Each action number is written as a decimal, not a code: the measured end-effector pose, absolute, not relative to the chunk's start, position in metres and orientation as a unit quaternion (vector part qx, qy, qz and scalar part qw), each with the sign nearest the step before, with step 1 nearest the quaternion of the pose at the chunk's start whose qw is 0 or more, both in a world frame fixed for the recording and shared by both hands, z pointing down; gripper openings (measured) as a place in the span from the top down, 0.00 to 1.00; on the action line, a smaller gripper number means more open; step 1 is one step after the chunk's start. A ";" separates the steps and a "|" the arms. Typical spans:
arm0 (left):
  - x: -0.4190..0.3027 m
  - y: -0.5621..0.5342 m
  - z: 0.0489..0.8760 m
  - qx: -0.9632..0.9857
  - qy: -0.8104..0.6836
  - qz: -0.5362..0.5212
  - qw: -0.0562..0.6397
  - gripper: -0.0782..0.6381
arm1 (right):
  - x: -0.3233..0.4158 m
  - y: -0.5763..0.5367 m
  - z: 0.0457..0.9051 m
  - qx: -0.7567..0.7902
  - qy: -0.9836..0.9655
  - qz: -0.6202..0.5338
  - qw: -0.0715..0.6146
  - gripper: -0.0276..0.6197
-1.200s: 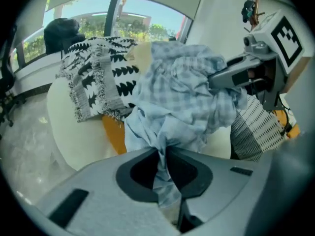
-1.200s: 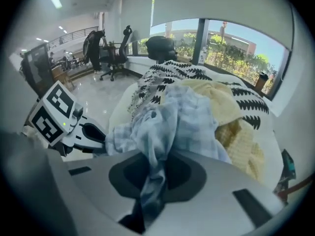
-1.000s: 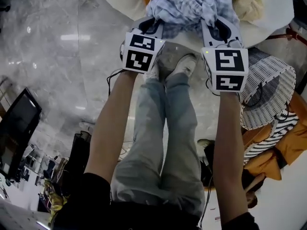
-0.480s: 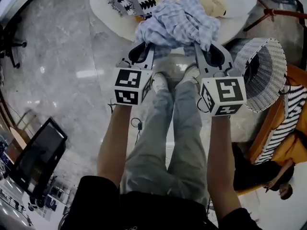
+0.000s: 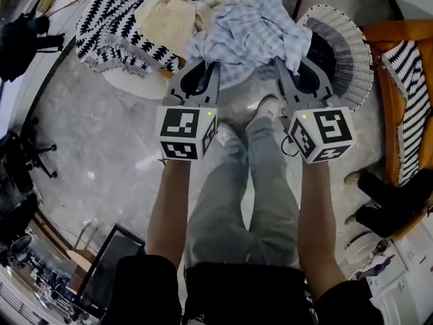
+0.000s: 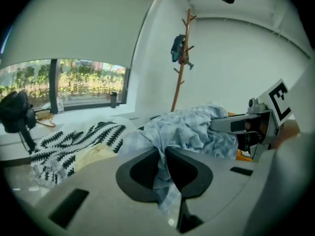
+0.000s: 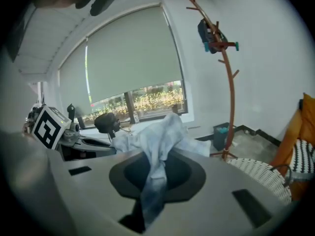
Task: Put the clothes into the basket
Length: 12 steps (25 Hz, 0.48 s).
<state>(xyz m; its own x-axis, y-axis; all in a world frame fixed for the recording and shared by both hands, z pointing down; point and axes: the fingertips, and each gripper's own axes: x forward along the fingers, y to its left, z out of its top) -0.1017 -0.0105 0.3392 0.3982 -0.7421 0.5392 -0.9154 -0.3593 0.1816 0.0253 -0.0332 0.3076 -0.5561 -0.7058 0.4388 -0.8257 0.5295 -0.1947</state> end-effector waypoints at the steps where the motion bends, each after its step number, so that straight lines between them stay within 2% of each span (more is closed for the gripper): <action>1: -0.085 -0.018 0.333 0.813 -0.503 0.186 0.227 0.83 | 0.043 -0.036 0.303 0.463 -0.852 0.194 0.148 0.88; 12: 0.113 -0.069 0.307 0.892 -0.365 0.184 0.194 0.83 | 0.243 -0.027 0.290 0.624 -0.746 0.211 0.095 0.88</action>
<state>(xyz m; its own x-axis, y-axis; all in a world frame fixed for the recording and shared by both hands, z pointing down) 0.1133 -0.0693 0.3070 0.6659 -0.5799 0.4694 -0.7224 -0.6583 0.2115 0.2426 -0.0274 0.2899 -0.2021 -0.8918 0.4049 -0.9718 0.1314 -0.1956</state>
